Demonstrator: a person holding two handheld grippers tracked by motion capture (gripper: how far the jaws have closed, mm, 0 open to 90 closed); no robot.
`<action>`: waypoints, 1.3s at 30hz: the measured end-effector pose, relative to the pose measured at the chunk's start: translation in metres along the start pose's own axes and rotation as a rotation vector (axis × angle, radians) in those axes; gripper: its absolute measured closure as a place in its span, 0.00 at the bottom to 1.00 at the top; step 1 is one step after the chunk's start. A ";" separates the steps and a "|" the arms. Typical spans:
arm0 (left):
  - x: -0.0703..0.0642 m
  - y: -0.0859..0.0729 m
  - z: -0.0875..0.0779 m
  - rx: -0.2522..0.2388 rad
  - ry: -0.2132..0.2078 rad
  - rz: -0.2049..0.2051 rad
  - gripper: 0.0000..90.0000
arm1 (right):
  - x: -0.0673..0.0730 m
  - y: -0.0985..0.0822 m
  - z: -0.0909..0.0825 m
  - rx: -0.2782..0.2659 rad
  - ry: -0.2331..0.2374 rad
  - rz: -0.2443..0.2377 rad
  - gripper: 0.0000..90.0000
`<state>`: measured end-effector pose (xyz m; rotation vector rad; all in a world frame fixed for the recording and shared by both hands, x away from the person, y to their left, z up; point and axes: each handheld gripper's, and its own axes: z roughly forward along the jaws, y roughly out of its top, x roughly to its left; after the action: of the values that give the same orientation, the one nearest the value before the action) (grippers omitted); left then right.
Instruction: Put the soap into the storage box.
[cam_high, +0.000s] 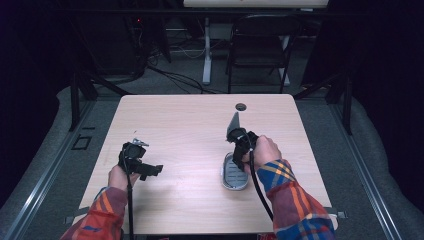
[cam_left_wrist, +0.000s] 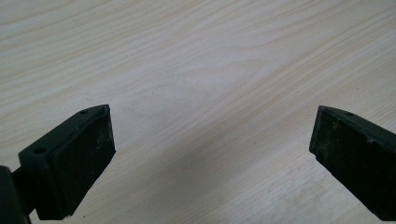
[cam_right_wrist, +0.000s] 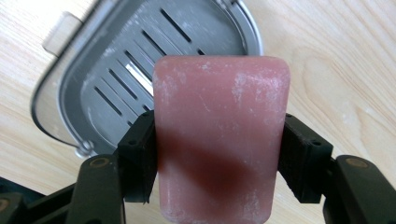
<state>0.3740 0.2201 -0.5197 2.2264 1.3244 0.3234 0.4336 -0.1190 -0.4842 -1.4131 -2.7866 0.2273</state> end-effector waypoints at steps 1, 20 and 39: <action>0.000 0.000 0.000 0.005 0.003 0.007 0.00 | 0.002 0.002 0.001 0.003 -0.003 -0.007 0.41; -0.003 0.002 0.003 0.031 0.004 0.035 0.00 | 0.012 0.015 0.010 0.005 0.029 0.028 0.41; -0.004 0.001 0.004 0.046 0.000 0.044 0.01 | 0.002 -0.001 0.001 -0.079 0.120 0.046 0.45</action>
<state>0.3751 0.2152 -0.5222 2.2963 1.2965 0.3125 0.4319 -0.1177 -0.4851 -1.4561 -2.6961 0.0319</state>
